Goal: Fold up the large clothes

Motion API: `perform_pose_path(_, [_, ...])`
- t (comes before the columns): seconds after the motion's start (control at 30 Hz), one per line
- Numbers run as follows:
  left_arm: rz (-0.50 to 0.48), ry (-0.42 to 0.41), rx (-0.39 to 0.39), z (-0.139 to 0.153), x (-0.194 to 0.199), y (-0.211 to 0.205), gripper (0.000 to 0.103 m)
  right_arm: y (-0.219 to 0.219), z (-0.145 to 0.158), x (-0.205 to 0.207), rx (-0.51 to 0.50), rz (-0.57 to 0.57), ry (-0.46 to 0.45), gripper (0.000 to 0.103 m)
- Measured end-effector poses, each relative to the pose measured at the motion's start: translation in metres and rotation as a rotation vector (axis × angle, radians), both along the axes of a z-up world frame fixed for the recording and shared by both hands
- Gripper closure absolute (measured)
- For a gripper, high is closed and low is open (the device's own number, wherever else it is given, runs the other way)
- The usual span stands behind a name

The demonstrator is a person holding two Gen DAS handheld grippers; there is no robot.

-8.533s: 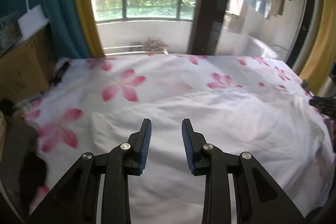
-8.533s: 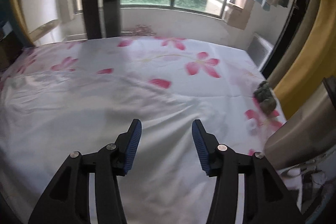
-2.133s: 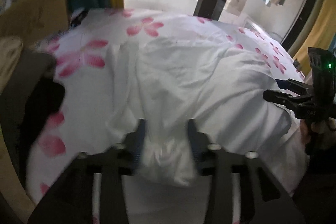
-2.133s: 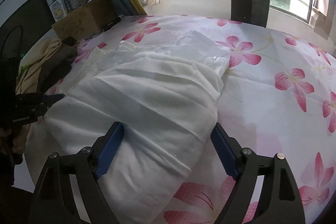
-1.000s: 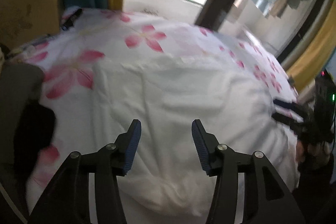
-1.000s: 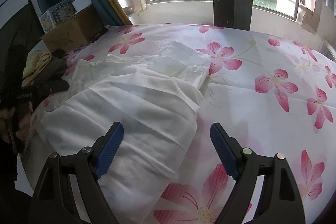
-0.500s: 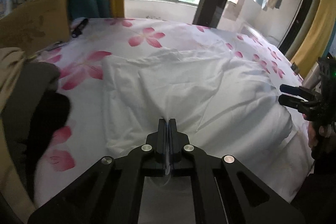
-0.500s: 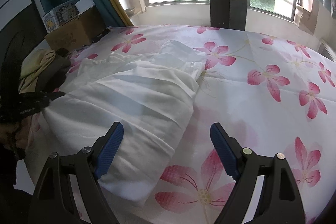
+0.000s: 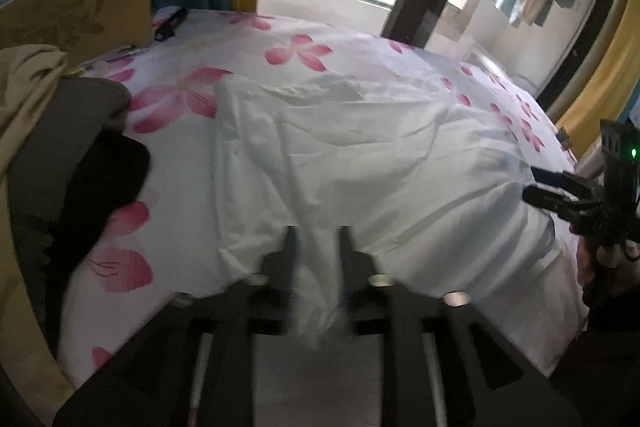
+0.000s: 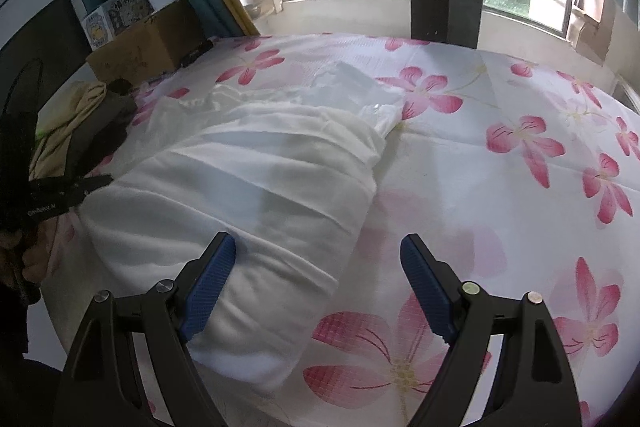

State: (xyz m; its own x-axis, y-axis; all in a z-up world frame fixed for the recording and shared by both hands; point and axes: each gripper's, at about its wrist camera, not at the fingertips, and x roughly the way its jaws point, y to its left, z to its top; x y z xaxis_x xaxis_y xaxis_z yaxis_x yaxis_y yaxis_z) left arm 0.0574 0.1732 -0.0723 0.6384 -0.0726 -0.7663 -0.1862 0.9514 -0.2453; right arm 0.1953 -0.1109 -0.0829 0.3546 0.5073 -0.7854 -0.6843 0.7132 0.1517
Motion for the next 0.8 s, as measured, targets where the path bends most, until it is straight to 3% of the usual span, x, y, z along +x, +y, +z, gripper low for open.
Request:
perform_pose_path(0.07, [0.033, -0.016, -0.015, 0.003, -0.004, 0.009, 0.046, 0.002, 0.000, 0.001, -0.002, 0.003, -0.002, 0.019])
perform_pose_path(0.23, [0.106, 0.028, 0.027, -0.006, -0.004, 0.027, 0.042, 0.004, 0.005, 0.001, -0.008, 0.006, -0.016, 0.019])
perform_pose_path(0.3, [0.116, 0.055, -0.028, -0.015, -0.001, 0.033, 0.040, 0.004, 0.007, 0.002, -0.004, 0.004, -0.023, 0.019])
perform_pose_path(0.4, [0.118, 0.018, -0.096, -0.017, -0.001, 0.039, 0.030, 0.003, 0.012, 0.004, 0.003, -0.003, -0.030, 0.019])
perform_pose_path(0.6, [0.046, -0.037, -0.358, -0.025, 0.006, 0.043, 0.028, 0.003, 0.003, 0.012, 0.006, -0.013, 0.000, 0.019])
perform_pose_path(0.8, [-0.036, -0.064, -0.486, -0.033, 0.020, 0.025, 0.024, 0.010, -0.013, 0.015, 0.023, -0.020, 0.042, 0.019])
